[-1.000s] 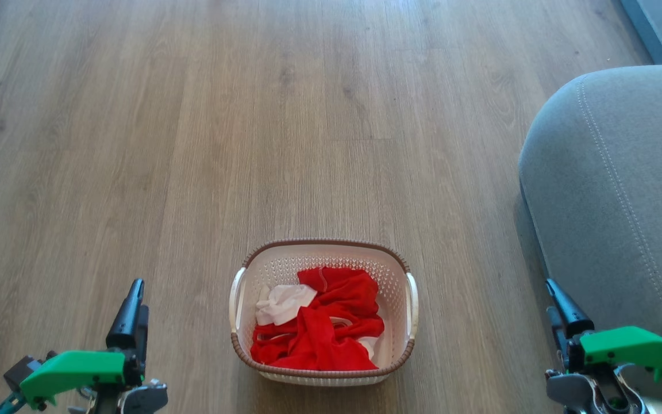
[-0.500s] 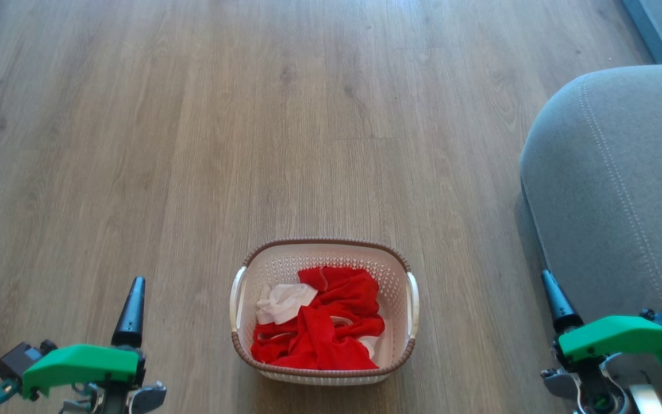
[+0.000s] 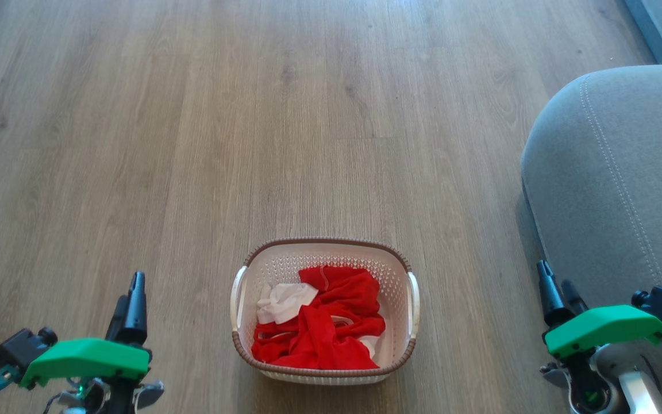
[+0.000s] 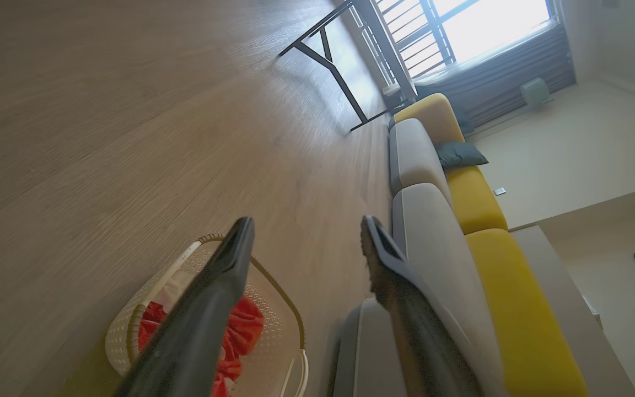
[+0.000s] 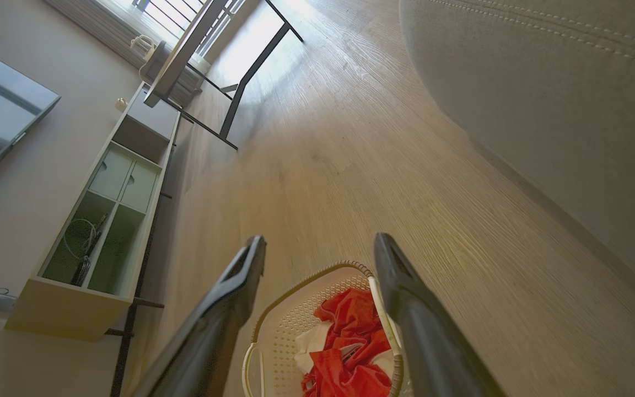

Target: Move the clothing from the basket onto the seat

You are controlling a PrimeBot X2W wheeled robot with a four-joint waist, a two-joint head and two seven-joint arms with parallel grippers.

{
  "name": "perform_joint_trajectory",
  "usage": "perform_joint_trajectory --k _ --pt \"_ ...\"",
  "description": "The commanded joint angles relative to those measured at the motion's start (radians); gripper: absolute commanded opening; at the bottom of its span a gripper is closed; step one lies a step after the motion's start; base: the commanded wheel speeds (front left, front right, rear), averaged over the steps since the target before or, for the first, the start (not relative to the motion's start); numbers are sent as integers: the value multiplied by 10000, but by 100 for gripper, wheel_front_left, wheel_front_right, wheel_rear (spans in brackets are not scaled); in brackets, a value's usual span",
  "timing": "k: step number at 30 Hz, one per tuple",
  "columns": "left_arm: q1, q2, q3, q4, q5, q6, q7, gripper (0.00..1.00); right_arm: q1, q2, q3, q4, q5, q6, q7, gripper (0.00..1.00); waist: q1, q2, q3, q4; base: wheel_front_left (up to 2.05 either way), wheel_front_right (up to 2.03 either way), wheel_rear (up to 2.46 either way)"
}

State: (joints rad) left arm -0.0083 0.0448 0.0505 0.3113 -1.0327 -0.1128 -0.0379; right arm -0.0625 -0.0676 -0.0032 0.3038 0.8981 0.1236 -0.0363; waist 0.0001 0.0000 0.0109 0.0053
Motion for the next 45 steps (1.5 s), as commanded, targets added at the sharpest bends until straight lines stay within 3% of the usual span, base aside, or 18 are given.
perform_joint_trajectory --k 1,45 --pt "-565 36 233 -377 378 35 -141 100 -616 -201 147 -378 -416 31 -157 100 0 0 -1 0 0 0 0" --pt "-752 45 116 -508 5569 102 -1404 100 -1182 -466 1146 -464 -5956 55 -1419 100 0 0 221 27 0 0 0"
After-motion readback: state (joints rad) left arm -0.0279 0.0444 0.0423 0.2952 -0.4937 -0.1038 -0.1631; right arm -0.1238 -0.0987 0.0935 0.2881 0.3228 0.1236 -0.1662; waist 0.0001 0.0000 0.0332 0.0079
